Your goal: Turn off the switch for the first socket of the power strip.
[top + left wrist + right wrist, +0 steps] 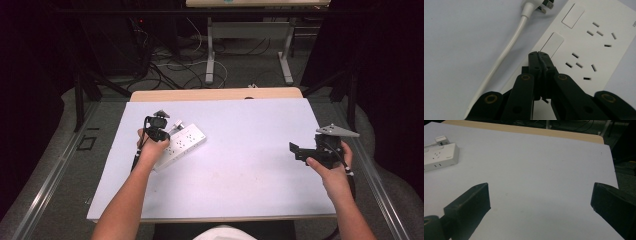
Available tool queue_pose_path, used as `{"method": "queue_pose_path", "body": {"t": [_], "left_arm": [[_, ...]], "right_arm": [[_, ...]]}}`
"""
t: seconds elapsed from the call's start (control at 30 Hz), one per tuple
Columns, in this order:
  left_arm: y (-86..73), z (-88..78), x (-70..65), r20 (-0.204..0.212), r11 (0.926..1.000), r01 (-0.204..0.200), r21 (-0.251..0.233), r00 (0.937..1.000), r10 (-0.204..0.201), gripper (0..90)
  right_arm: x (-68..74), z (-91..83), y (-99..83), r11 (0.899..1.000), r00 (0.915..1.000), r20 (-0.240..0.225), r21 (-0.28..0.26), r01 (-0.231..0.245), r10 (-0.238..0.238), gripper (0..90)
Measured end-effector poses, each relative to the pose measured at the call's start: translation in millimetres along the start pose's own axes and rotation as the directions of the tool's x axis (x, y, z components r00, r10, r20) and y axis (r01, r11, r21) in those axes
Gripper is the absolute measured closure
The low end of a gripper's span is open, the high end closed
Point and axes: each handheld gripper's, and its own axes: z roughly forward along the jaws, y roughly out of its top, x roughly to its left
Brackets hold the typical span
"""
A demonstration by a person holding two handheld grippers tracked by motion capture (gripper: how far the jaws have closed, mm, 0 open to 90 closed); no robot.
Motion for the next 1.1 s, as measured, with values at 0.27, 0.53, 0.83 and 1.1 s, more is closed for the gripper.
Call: {"method": "queue_pose_path", "body": {"t": [0.27, 0.53, 0.83, 1.1], "left_arm": [[0.0, -2.9, 1.8, 0.000, 0.9999, -0.001, -0.011, 1.0000, 0.001, 90.0], [0.2, -6.3, 1.3, 0.008, 0.9998, 0.008, -0.017, 0.9999, -0.008, 90.0], [-0.5, -10.9, 3.8, 0.019, 0.9992, 0.020, -0.034, 0.9996, -0.019, 90.0], [-0.7, -15.7, 4.3, 0.027, 0.9988, 0.016, -0.047, 0.9995, -0.014, 90.0]], "right_arm": [[0.2, 0.2, -0.1, 1.000, 1.0000, -0.001, 0.001, -0.003, 0.003, 1.8], [-0.3, 0.1, 0.1, 1.000, 1.0000, -0.001, -0.001, -0.003, 0.003, 1.8], [-0.3, -0.1, 0.2, 1.000, 1.0000, -0.002, -0.001, -0.005, 0.005, 1.8], [-0.6, -0.4, 0.3, 1.000, 1.0000, -0.001, 0.000, -0.005, 0.005, 1.8]]}}
